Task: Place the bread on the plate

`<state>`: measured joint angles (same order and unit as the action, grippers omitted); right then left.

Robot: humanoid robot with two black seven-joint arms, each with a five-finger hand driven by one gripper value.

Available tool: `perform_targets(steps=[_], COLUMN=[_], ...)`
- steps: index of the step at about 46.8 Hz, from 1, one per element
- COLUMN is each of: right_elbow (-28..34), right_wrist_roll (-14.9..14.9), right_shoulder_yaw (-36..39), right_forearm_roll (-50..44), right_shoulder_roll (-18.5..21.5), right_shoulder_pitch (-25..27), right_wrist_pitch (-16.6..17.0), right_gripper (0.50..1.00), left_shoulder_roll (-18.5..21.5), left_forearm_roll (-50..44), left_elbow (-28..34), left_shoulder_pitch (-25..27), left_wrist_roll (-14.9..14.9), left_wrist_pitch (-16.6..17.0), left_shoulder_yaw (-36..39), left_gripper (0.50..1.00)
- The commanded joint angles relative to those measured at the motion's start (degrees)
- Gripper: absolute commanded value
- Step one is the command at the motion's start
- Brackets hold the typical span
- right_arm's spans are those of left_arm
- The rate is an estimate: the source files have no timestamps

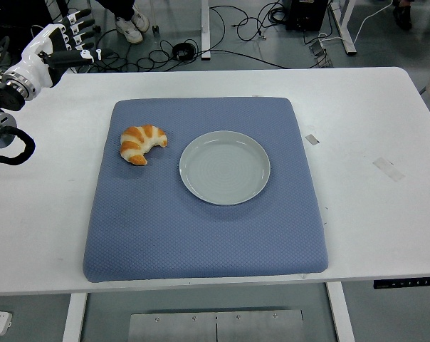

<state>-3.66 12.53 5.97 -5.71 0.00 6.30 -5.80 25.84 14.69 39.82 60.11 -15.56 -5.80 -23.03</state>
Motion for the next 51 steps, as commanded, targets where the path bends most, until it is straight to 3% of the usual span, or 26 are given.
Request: perform_targets(steps=[1,51], right_elbow=[-0.03,0.06], right_wrist_roll=[-0.05,0.04], right_shoulder_yaw=[0.0,0.0], right_forearm_roll=[0.0,0.0], right_shoulder_roll=[0.0,0.0], right_shoulder_pitch=[0.02,-0.06], right_wrist_pitch=[0.0,0.0], right_gripper=[1.0,1.0], left_shoulder_roll=[0.0,-0.17], left_forearm_roll=[0.07,-0.01], left_elbow=[-0.01,-0.01], left_shoulder_pitch=[0.0,-0.08], left_wrist_roll=[0.0,0.0], left_wrist_pitch=[0.0,0.0], left_shoulder_yaw=[0.09,0.09], left_gripper=[0.968,0.968])
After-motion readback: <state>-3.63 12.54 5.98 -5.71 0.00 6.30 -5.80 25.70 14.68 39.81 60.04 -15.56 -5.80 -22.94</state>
